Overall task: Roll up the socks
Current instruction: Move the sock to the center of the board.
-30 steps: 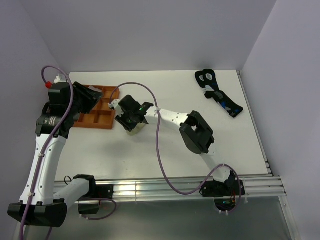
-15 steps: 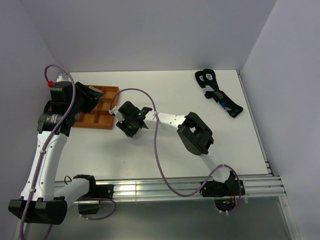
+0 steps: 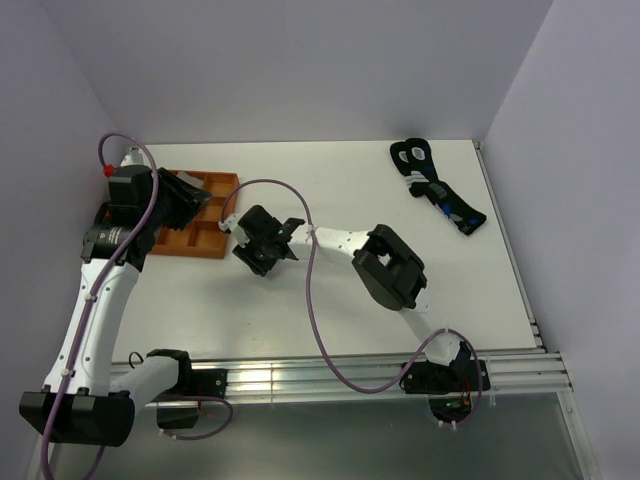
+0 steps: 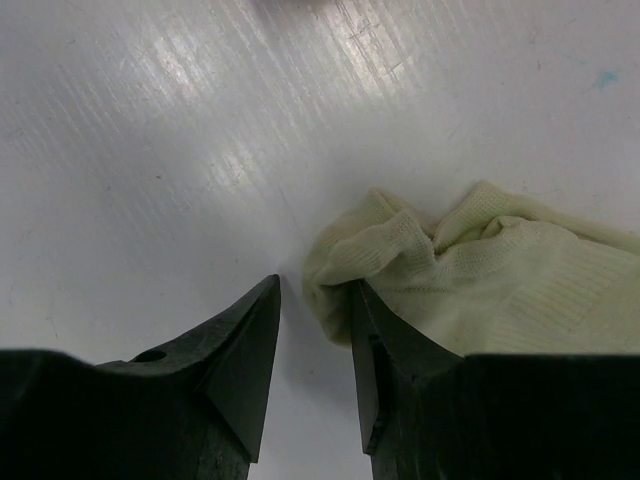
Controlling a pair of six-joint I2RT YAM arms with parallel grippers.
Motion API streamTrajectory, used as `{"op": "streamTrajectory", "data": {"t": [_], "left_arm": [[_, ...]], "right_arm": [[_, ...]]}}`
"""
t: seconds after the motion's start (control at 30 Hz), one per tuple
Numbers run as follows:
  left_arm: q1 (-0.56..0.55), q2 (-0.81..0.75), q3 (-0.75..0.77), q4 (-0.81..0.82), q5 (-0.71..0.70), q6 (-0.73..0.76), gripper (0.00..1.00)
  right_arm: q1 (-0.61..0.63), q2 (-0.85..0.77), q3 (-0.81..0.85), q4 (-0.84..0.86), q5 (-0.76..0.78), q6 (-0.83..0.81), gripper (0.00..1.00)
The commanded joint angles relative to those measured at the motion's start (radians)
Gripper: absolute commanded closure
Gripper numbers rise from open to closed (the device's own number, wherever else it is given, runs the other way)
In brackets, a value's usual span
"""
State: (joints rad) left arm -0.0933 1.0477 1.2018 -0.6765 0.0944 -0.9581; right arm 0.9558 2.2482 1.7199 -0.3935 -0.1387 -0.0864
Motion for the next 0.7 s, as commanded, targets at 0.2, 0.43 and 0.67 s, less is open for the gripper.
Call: {"op": "streamTrajectory", "data": {"t": [0.2,0.43,0.67], "left_arm": [[0.001,0.003,-0.083,0.121,0.048,0.068,0.53],[-0.002,-0.127,-0.347,0.366,0.064,0.042,0.55],[-0.038,-0.29,-0.635,0.624,0.022,0.012,0.57]], "right_arm": [[0.004,0.05,-0.033,-0.001,-0.074,-0.016,0.65],[0.006,0.044,-0.026,-0.257,-0.254,-0.205,0.79],[-0.077,-0.019,-0.081,-0.643,-0.513,-0.479,0.81]]}}
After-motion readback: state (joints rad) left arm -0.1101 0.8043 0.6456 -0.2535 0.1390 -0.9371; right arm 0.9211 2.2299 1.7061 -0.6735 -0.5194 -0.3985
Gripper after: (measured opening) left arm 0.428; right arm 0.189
